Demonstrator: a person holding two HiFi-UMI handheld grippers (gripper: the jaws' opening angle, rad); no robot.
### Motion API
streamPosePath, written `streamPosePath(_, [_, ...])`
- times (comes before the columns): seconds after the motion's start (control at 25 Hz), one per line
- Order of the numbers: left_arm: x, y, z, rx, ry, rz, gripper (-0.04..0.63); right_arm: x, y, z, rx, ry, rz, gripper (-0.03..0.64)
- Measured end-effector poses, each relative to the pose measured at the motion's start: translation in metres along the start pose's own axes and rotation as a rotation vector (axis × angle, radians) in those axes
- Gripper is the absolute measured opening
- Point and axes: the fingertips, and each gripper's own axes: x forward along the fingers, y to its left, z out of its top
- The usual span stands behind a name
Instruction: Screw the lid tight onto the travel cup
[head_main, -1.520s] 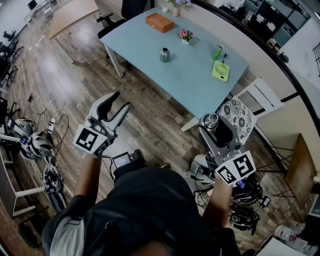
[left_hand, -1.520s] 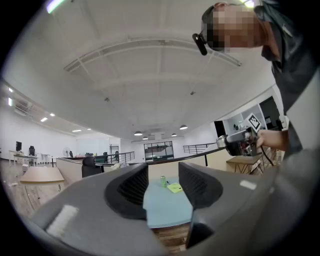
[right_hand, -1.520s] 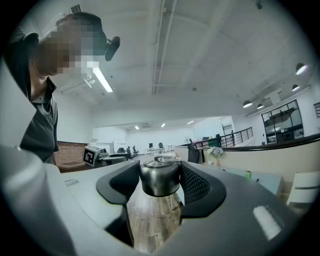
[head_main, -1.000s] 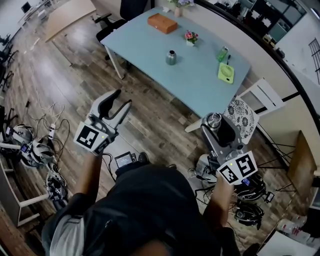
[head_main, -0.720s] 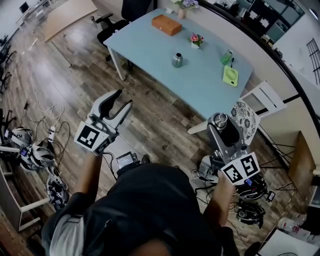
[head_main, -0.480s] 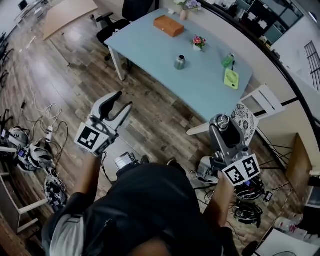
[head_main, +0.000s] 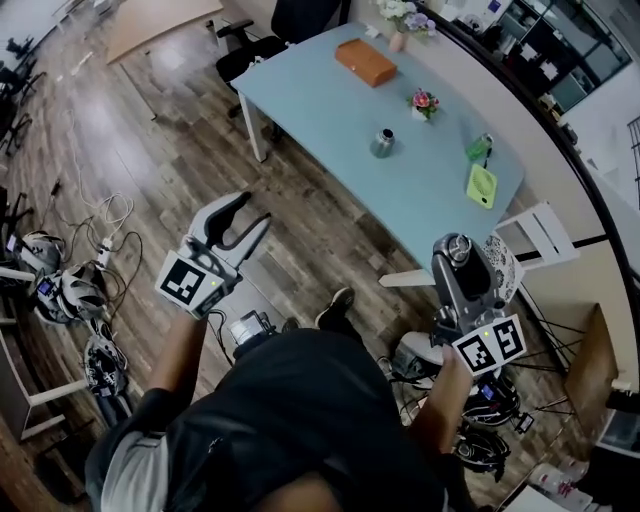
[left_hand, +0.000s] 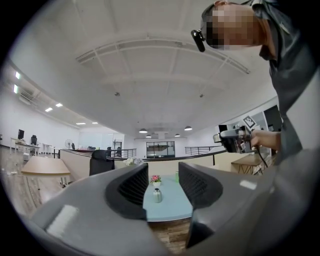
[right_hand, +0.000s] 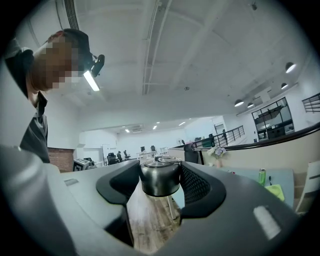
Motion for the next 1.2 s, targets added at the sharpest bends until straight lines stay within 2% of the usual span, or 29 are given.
streamPosePath(0.28, [0.027, 0.027, 0.006, 0.011, 0.026, 0.090, 0.241, 0.052, -0.045, 0.017, 0.019, -0.040, 0.066, 0.255])
streamPosePath(0.68, [0.096, 0.026, 0.022, 0.044, 0.050, 0.146, 0.241, 0.090, -0.120, 0.034, 0.041, -0.043, 0.145, 0.255])
streamPosePath(0.96, [0.148, 0.013, 0.023, 0.065, 0.078, 0.152, 0.241, 0.096, -0.173, 0.035, 0.070, -0.058, 0.172, 0.255])
streamPosePath(1.2, [0.193, 0.001, 0.025, 0.093, 0.090, 0.110, 0.241, 0.091, -0.205, 0.029, 0.092, -0.059, 0.165, 0.255])
